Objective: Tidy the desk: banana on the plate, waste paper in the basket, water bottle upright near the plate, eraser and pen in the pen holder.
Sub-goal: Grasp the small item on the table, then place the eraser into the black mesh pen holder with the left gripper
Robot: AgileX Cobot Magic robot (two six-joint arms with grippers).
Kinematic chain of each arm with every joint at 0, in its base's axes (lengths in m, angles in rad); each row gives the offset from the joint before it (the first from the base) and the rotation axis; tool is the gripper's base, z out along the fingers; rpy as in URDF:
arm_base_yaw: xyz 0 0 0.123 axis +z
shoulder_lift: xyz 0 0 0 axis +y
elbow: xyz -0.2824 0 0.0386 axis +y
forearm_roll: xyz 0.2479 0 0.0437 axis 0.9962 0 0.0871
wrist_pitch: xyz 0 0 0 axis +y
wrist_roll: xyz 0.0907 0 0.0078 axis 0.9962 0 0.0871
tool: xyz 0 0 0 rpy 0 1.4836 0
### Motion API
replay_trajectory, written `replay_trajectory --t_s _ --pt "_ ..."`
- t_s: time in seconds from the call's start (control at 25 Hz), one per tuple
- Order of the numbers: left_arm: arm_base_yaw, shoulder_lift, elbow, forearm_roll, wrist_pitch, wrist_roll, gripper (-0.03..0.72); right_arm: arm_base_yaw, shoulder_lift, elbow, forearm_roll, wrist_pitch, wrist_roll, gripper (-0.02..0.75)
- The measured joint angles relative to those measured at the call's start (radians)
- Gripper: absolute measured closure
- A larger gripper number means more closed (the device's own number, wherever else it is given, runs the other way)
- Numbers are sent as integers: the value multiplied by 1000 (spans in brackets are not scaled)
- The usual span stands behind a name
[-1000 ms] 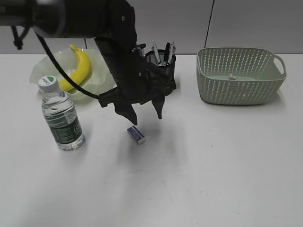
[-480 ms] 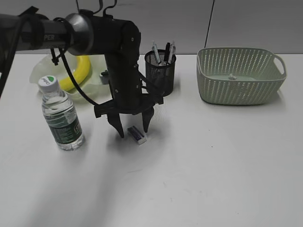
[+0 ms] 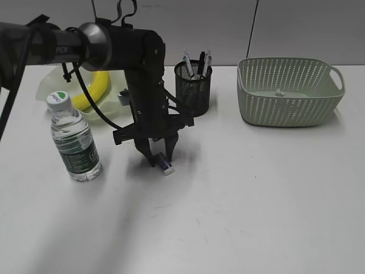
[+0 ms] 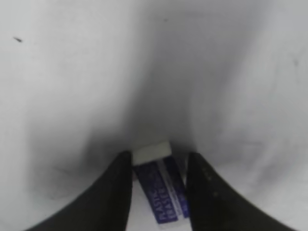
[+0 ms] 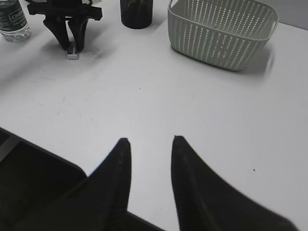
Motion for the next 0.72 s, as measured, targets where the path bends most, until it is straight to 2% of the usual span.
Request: replay_trajectory --t_s 0.08,0.12,0.28,0.52,0.72 --pt "1 2 -5 17 20 7 501 0 0 0 0 0 0 494" --pt "1 4 -14 18 26 21 522 0 0 0 0 0 0 494" --pt "0 21 -105 11 59 64 515 0 0 0 0 0 0 494" --pt "0 23 -353 18 72 124 515 0 0 0 0 0 0 494" --pt "0 20 -513 131 72 185 515 0 0 0 0 0 0 494"
